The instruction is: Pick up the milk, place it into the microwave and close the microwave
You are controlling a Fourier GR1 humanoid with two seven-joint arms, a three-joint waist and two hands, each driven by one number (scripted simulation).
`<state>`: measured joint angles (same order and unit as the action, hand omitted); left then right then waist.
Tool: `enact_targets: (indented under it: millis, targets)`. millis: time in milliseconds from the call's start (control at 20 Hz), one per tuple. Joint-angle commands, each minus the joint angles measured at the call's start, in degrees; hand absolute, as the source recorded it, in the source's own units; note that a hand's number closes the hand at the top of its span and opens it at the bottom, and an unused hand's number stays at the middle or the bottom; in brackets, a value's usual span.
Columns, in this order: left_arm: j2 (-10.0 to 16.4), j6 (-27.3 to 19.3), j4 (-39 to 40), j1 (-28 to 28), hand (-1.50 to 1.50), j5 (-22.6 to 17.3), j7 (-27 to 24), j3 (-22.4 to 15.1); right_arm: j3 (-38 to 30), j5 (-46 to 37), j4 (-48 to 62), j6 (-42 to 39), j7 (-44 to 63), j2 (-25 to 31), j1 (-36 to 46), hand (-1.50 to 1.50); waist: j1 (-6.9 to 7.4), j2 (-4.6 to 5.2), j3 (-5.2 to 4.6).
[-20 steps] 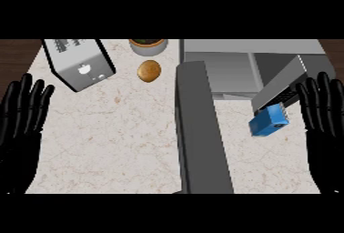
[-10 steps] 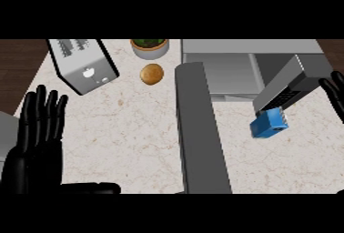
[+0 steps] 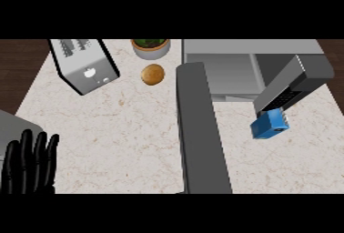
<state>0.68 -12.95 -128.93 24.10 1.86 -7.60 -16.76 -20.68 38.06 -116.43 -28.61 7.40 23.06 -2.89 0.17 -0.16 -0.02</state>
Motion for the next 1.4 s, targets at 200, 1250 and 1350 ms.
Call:
enact_targets:
  millis: [200, 1250, 1350]
  targets:
    - [2.7, 4.2, -2.2, 15.4, -1.5, -3.9, -11.6, -2.7, -2.0, -6.9, -2.3, -4.8, -4.5, -4.2, -5.5, -1.5, 0.21, -0.03, 0.01]
    - [8.4, 13.5, -4.4, 34.0, -1.5, -13.2, -27.5, 4.4, 5.7, -36.9, 23.8, -1.8, -22.8, -8.6, 8.2, -1.5, 0.91, 0.13, 0.03]
    - [8.0, 14.8, -1.1, 34.5, -1.5, -12.8, -31.2, 4.5, 4.6, -37.1, 27.4, -1.7, -23.8, -7.8, 8.7, -1.5, 0.95, 0.08, 0.02]
